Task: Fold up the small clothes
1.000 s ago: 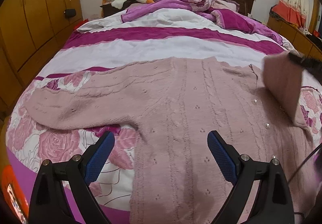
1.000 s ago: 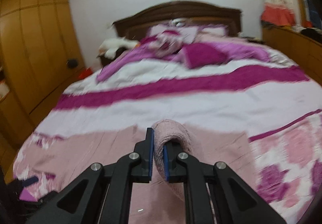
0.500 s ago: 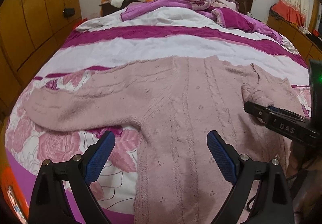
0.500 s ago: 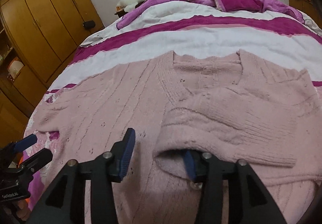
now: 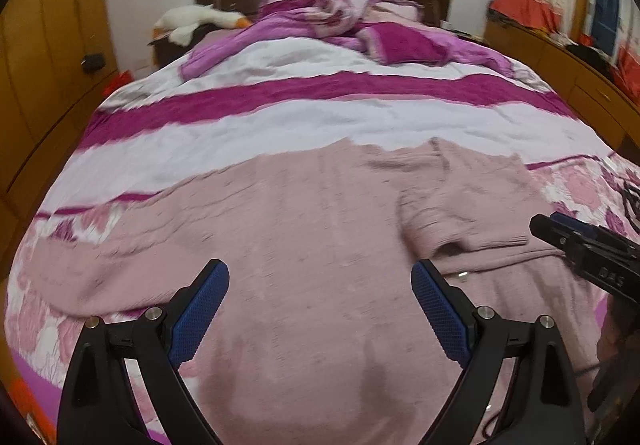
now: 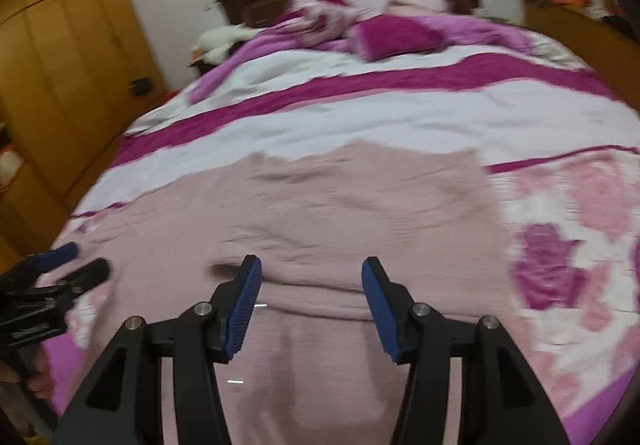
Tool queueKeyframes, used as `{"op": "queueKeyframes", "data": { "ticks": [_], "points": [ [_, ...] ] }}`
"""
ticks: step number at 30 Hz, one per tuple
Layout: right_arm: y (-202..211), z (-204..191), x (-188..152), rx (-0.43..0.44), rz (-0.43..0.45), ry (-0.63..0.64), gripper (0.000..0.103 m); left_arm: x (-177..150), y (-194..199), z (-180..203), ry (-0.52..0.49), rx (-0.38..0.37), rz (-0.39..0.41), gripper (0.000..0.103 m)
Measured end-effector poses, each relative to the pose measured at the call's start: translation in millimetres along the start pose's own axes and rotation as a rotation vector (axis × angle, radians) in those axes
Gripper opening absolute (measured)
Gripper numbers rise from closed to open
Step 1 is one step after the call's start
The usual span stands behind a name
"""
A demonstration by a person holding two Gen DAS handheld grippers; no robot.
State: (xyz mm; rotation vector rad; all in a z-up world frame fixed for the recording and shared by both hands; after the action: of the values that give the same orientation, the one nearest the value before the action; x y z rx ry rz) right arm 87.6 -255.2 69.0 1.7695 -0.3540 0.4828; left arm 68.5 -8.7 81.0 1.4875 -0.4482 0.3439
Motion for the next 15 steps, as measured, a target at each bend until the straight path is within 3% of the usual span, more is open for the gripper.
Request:
{"op": "queueKeyframes", "data": {
  "ticks": [2,7,15],
  "points": [
    [3.8,20.7,-0.5,-0.082,0.006,-0.042,0.055,7.3,-1.3,19.1,-0.031,-0.022,0.002,0.075],
    [1.8,65.3,-4.1,-0.196,-0.009,-0.148,0.055,19.1,-11.2,60.1,-0.092,-0.081,-0.02,0.075],
    [-17.9,100.1,-21.6,-0.222,-0.059,-0.225,0.055,28.7,-39.8,122.6,-0.23,-0.108,-0.068,0.075]
  ]
}}
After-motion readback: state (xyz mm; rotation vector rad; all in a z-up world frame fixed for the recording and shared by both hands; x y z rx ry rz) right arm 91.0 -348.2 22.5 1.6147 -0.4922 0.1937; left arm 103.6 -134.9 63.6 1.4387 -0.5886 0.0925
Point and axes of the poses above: each gripper's, at about its wrist camera, not at the fingertips, and y roughly against the way its jaws point, z to its right, x to its top, the point moved 3 cm from there along -y, roughly the way its jaws point, and after that the axes turned 13 degrees about -z, right-handed, at the moved point
